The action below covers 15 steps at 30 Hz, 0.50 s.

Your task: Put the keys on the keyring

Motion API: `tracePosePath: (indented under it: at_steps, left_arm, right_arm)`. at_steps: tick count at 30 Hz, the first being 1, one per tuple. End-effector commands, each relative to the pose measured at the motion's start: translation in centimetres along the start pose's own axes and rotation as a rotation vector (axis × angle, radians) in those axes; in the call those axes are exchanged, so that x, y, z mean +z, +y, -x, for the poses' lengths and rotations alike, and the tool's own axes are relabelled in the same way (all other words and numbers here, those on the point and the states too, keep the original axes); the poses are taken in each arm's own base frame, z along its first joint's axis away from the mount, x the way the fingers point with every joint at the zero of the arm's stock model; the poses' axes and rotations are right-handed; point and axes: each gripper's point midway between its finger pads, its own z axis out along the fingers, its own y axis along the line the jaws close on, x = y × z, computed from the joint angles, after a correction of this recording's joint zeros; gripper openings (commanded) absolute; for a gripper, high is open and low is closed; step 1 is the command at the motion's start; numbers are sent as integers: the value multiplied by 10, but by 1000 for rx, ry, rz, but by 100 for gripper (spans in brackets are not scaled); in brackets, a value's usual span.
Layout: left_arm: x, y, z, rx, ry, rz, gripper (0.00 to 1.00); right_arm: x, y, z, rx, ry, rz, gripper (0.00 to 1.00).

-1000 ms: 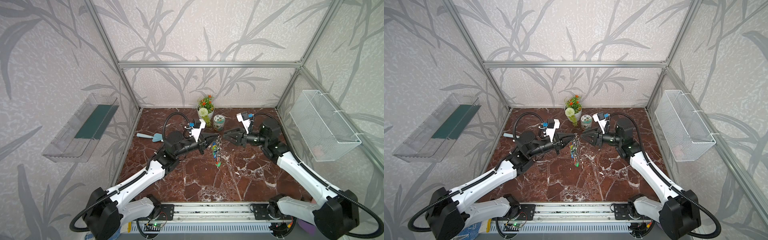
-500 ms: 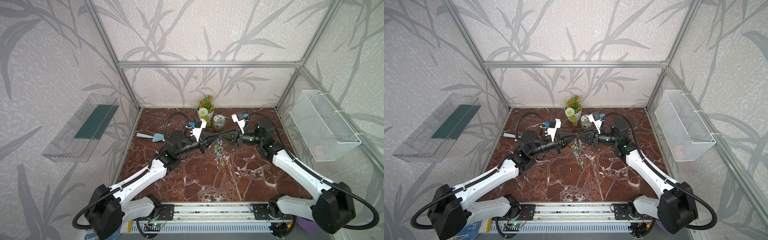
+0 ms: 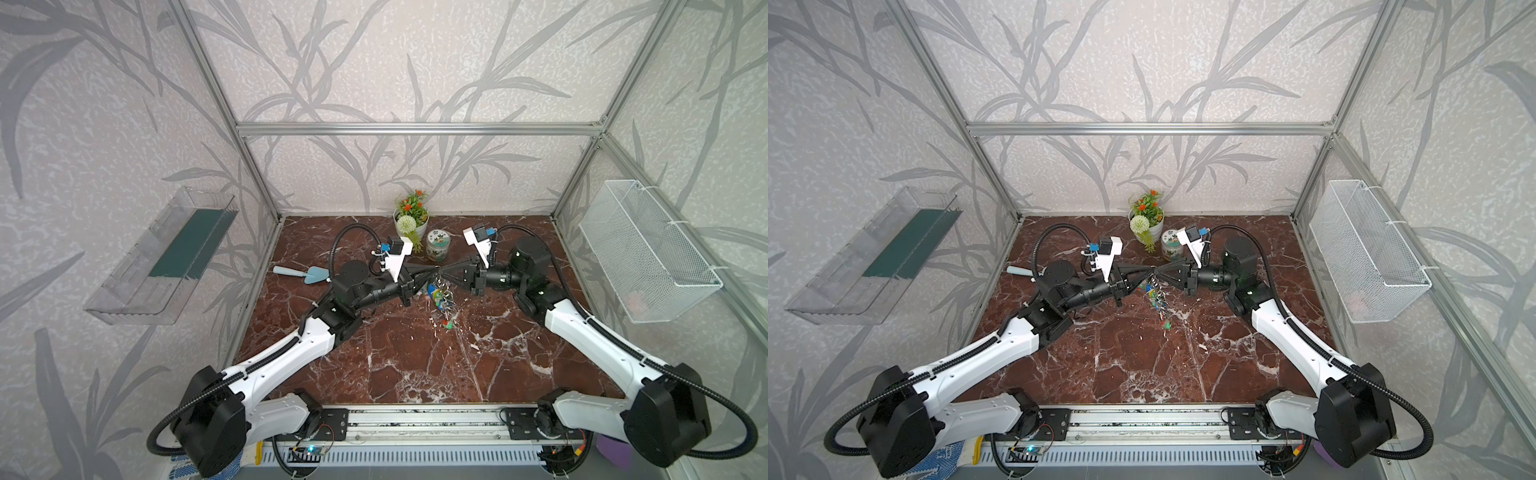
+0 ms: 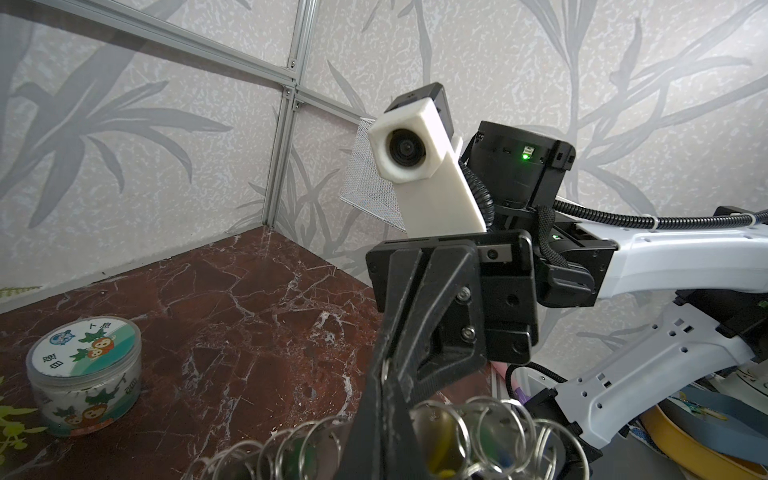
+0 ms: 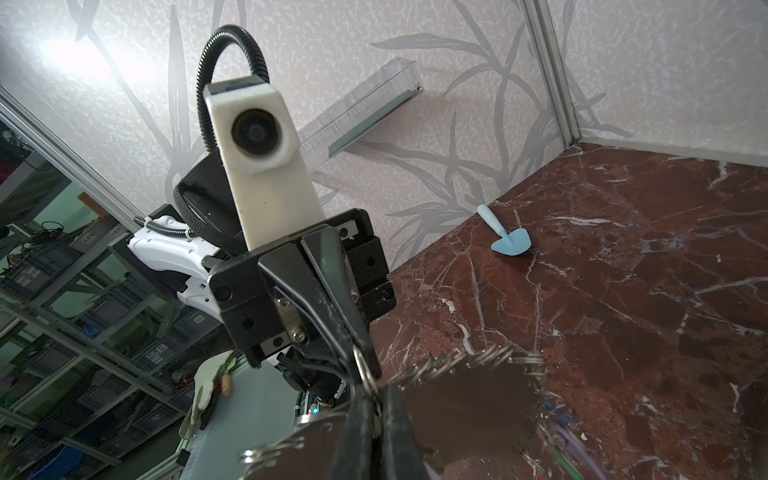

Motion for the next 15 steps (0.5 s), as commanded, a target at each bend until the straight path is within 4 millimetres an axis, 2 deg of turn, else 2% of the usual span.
tracePosePath:
  at_steps: [1,9,15]
  left_arm:
    - [-4,-11,16,51,-49,-23,0]
    - [-15,-8,11,40,20,2,0]
    - [-23,-10,6,34,134,4,12]
  right_arm:
    - [0,2,1,-20,-5,4,0]
    - [-3,-1,-2,-38,1,-40,0]
    - [-5,0,-2,-64,9,-59,0]
